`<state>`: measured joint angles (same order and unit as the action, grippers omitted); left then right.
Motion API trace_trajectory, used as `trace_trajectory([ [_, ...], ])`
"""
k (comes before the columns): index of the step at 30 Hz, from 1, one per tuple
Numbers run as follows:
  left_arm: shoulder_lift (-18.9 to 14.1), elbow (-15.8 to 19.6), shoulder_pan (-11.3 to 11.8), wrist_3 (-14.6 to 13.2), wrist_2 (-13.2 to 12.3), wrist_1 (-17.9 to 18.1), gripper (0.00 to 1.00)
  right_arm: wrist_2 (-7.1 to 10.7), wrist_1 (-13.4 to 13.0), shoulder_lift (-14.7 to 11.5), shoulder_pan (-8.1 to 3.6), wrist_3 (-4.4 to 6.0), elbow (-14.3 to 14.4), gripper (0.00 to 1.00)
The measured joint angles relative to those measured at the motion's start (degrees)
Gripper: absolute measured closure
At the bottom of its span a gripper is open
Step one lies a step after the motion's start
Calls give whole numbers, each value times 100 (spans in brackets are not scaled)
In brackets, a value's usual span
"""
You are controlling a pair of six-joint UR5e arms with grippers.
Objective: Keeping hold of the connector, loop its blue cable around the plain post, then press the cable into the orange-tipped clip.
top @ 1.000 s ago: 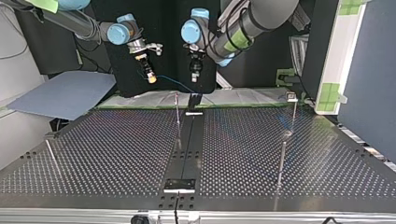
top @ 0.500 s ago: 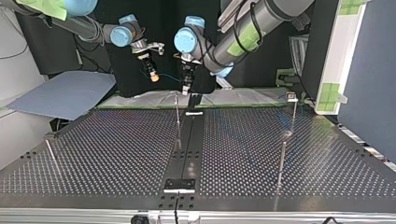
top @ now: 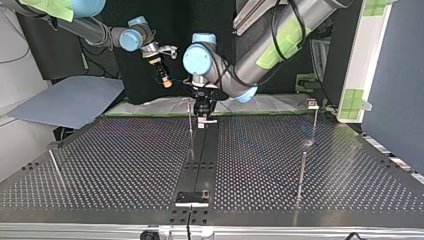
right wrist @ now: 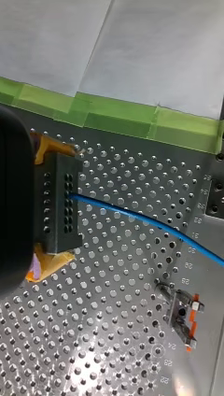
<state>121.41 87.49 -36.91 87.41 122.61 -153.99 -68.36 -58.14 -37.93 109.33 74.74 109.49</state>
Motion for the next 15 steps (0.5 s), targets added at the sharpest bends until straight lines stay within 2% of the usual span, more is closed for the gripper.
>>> trace_trajectory([
  [4,20,-221,188,-221,11,-223,1,-34,94,0,-2,-25,-85,100],
  [6,97,-339,225,-338,69,-339,1,-51,176,0,-2,-79,-142,100],
  [11,348,-611,173,-548,212,-615,1,-68,367,3,-1,-240,-243,100],
  [15,555,-839,102,-591,232,-841,1,-66,408,4,1,-282,-272,100],
])
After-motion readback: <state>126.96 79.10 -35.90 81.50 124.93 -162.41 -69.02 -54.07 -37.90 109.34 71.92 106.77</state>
